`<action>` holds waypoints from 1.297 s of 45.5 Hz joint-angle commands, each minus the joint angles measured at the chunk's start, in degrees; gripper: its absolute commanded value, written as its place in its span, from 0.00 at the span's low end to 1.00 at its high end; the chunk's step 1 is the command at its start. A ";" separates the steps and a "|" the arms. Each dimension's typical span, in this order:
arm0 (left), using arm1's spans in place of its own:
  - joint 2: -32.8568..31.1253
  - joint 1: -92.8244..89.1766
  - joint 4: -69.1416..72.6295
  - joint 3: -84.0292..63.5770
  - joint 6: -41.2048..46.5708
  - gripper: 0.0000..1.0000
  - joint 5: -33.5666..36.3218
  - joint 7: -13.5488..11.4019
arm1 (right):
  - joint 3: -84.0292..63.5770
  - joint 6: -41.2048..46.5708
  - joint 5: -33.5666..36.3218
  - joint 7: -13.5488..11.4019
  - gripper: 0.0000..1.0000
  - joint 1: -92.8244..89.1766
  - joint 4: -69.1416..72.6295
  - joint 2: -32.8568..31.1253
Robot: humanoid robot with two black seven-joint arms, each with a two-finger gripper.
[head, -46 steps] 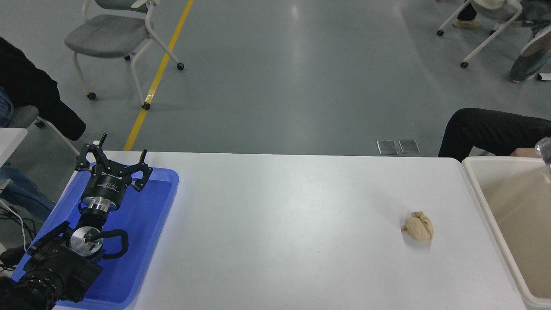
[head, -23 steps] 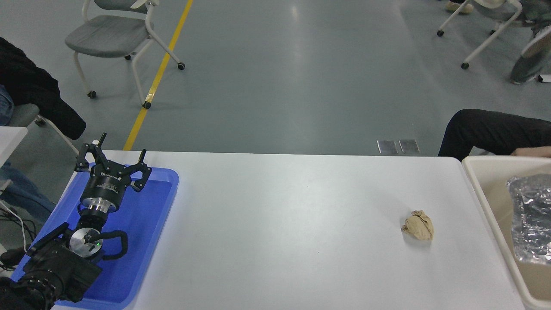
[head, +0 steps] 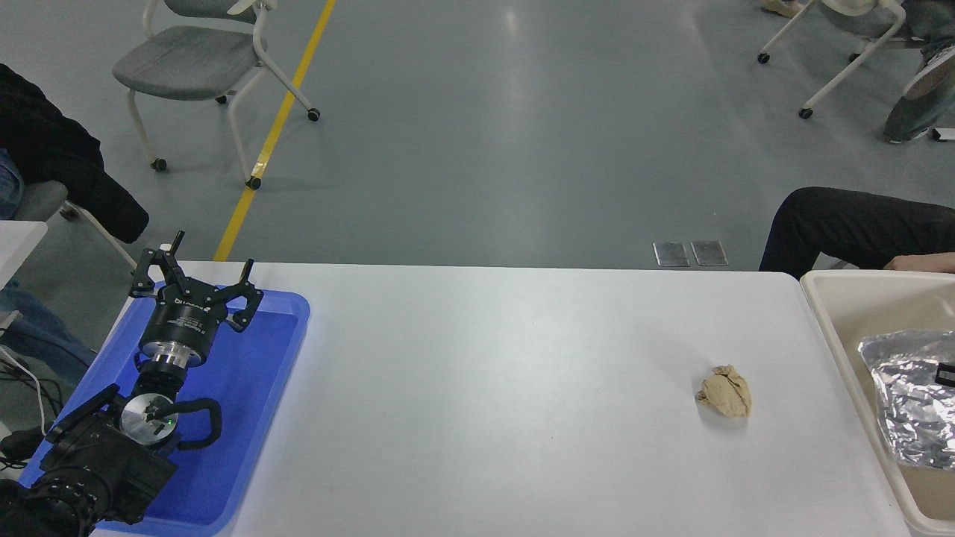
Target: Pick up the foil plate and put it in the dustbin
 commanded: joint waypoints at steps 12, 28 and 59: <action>-0.17 -0.18 -0.03 0.00 0.00 1.00 0.00 -0.01 | -3.23 1.28 -0.30 -1.22 1.00 12.45 21.87 -7.70; -0.26 -0.18 -0.03 0.00 0.00 1.00 0.00 -0.01 | -28.37 14.98 4.53 -1.84 1.00 45.49 52.30 -12.02; -0.08 0.00 -0.03 0.00 0.00 1.00 0.00 -0.01 | -43.66 41.71 33.01 -2.10 1.00 81.55 67.69 8.10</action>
